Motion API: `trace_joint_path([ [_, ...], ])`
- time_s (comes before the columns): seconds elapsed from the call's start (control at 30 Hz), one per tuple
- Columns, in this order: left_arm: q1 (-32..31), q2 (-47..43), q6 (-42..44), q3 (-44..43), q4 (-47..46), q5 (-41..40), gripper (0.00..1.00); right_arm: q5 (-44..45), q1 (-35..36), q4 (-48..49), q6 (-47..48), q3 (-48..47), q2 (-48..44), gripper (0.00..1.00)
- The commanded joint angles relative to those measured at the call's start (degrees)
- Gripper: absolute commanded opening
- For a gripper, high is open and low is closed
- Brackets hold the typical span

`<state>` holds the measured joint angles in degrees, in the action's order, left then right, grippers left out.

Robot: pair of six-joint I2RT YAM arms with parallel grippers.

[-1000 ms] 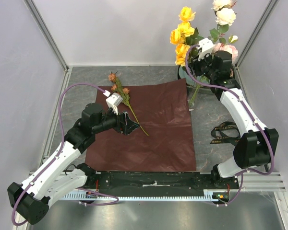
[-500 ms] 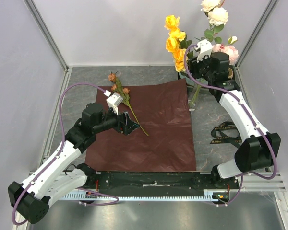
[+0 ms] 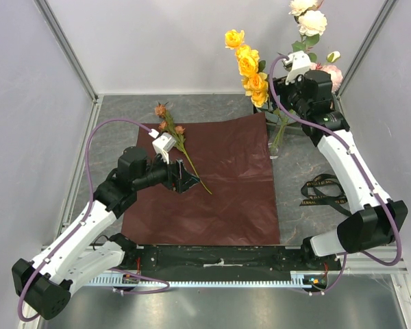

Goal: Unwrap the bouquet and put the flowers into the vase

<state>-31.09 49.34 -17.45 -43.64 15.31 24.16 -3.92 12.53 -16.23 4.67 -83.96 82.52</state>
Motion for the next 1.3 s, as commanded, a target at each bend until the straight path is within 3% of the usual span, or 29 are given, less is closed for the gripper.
trace_joint_path([
  [0.0,0.42,0.14,1.37,-0.31,-1.42,1.15,0.82,1.64,1.09,-3.01,-2.91,-4.36,-2.72,0.83],
  [0.3,0.51,0.23,1.02,-0.39,-1.25,0.62,0.82,5.5,1.35,-11.27,-7.74,-5.95,-5.26,0.88],
  [0.57,0.95,0.93,0.14,-0.4,-1.07,-0.61,0.82,4.1,2.23,-14.35,-13.45,-0.51,-12.81,0.92],
  [0.73,1.21,1.81,-5.56,-0.48,0.15,-8.83,0.82,0.24,3.28,-14.97,-18.1,8.62,-20.27,0.95],
  [0.87,3.05,3.13,-16.61,-0.57,2.79,-17.74,0.84,-3.19,4.78,-14.89,-20.31,19.33,-25.64,0.98],
  [1.13,7.8,4.97,-30.26,7.42,-8.79,-19.24,0.84,-11.8,7.33,-8.22,-27.95,37.45,-33.3,0.98],
  [1.27,9.81,10.57,-34.65,9.27,-14.69,-19.59,0.8,-13.65,7.33,-6.19,-31.12,43.43,-36.11,0.98],
])
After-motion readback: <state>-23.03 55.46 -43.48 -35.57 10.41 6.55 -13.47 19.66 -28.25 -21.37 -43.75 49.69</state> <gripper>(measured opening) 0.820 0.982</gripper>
